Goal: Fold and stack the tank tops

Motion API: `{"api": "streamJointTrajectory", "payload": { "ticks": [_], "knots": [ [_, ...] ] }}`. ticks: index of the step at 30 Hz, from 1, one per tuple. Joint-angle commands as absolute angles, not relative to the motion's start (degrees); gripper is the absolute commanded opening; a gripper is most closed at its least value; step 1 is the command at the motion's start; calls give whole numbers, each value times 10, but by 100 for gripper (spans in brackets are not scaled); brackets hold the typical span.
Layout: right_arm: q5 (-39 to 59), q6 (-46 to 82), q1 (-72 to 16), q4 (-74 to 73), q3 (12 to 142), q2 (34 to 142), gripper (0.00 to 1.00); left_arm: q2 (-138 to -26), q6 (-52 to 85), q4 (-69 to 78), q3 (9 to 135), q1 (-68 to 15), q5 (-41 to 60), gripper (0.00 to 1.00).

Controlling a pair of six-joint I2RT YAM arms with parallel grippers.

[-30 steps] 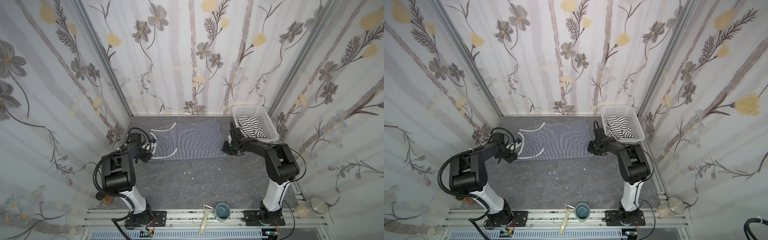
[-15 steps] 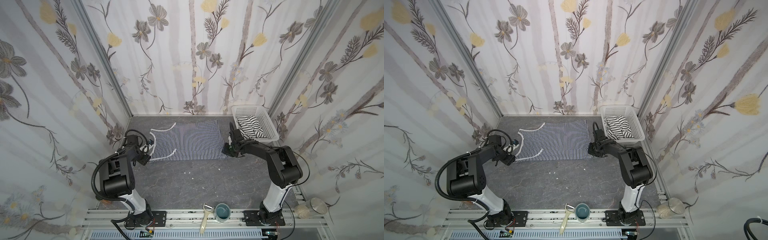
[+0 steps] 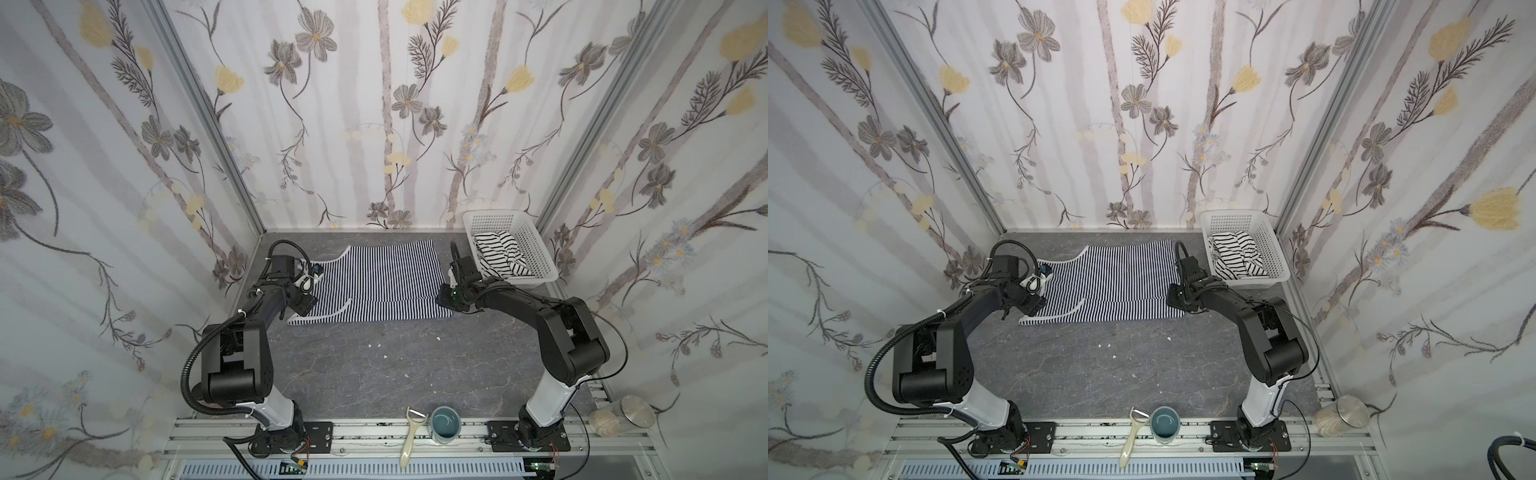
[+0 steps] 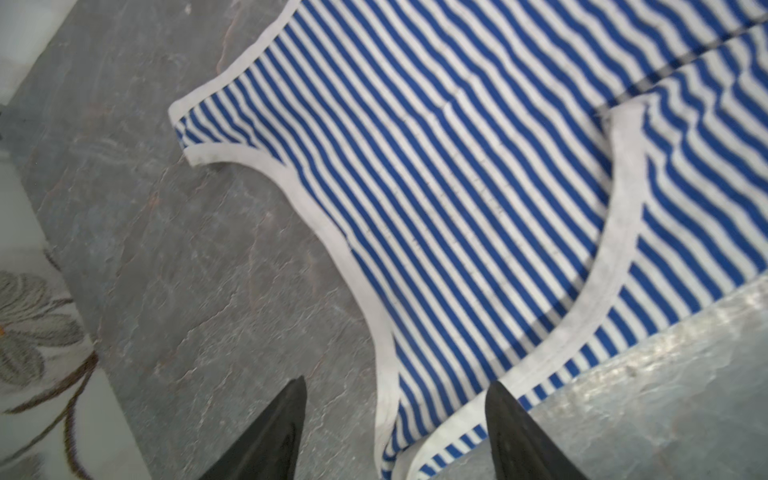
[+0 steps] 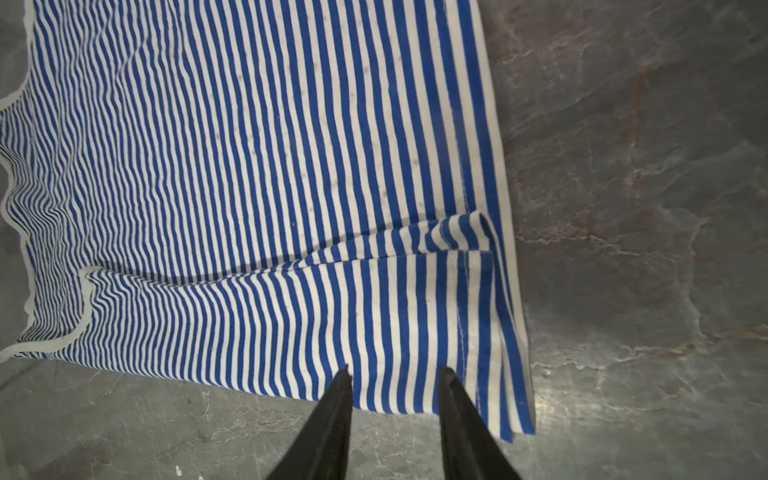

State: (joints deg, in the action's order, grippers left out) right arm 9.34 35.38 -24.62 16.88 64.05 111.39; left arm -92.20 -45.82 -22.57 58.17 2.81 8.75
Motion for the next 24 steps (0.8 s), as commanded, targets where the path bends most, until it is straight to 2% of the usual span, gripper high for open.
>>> {"api": "streamJointTrajectory", "payload": {
  "ticks": [1, 5, 10, 18, 24],
  "knots": [
    [105, 366, -251, 133, 646, 1131, 36, -944, -419, -236, 584, 3, 127, 65],
    [114, 372, -256, 117, 646, 1145, 35, -996, -391, -233, 601, -7, 148, 58],
    [112, 373, -264, 116, 636, 1153, 35, -1027, -394, -229, 600, -8, 126, 56],
    [102, 373, -273, 112, 578, 1128, 35, -1013, -443, -229, 547, -7, 81, 56],
    [94, 370, -292, 124, 523, 1085, 35, -961, -502, -234, 475, 6, 51, 54]
  ]
}}
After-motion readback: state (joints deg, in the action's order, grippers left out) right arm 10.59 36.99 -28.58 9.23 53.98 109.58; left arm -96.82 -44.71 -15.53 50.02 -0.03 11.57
